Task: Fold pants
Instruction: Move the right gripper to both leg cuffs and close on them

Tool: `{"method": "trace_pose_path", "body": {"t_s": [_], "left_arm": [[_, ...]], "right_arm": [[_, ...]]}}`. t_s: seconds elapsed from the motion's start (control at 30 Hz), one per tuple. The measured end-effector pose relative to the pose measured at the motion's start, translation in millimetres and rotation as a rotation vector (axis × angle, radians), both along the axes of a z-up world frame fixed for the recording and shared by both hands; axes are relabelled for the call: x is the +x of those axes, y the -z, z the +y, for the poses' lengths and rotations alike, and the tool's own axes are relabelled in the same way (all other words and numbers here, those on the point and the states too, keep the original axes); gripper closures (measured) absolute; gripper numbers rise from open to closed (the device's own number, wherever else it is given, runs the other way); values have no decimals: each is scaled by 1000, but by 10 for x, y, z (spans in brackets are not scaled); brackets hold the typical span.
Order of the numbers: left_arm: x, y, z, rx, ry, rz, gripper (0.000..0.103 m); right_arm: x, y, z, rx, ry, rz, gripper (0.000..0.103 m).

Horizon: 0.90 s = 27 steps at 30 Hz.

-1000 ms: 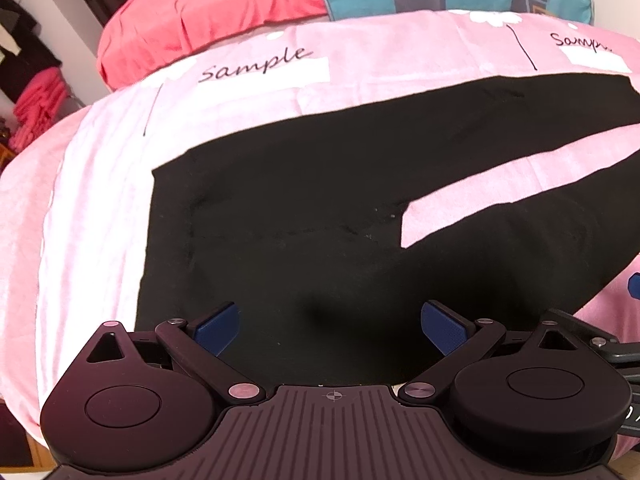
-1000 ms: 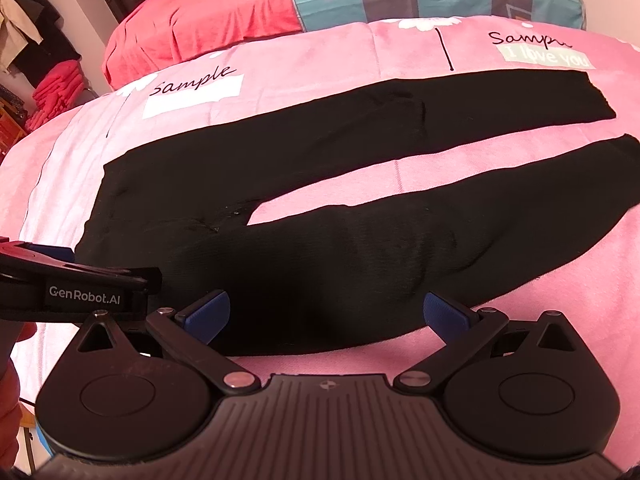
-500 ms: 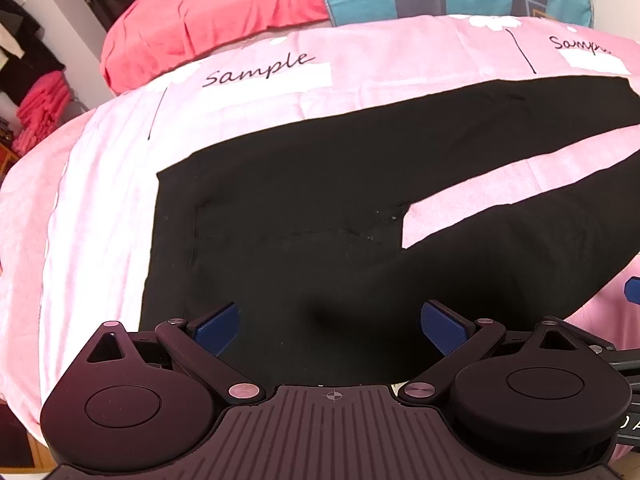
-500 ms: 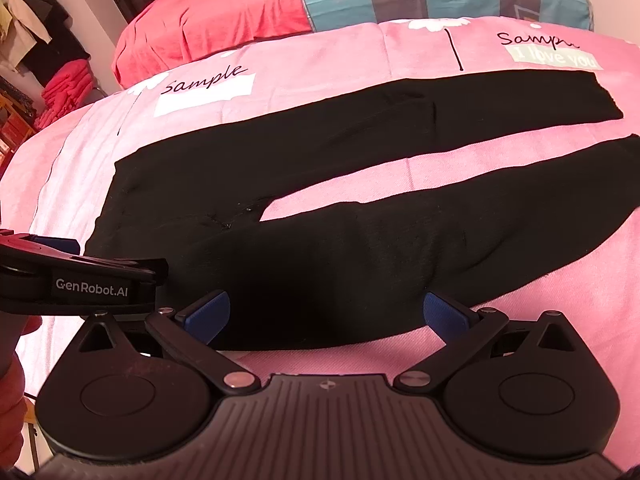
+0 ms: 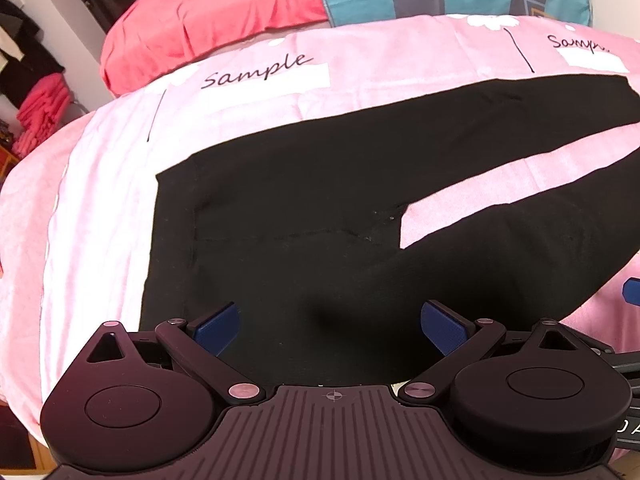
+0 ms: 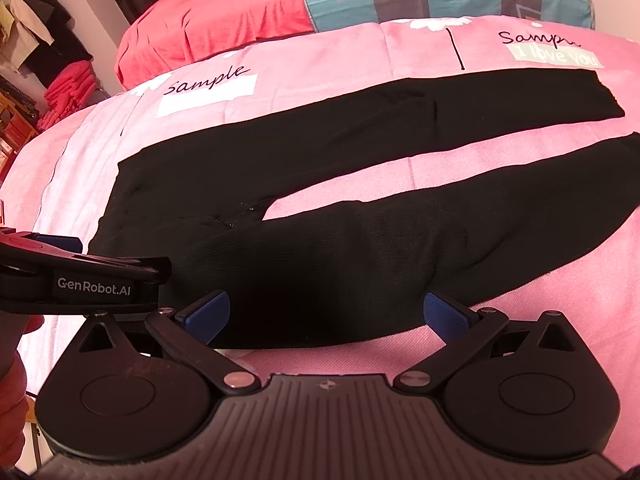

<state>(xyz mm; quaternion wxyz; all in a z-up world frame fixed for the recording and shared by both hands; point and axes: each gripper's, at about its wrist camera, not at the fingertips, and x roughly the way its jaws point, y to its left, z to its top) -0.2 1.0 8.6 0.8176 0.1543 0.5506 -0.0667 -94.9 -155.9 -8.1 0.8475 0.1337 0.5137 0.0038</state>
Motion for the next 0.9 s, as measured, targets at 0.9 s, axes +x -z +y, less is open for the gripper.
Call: {"method": "trace_pose_path", "body": {"t_s": [0.9], "left_arm": [[376,1037,691,-102,-243,166,0]], "right_arm": [[-847,585,-2625,248,804,-145,13]]}}
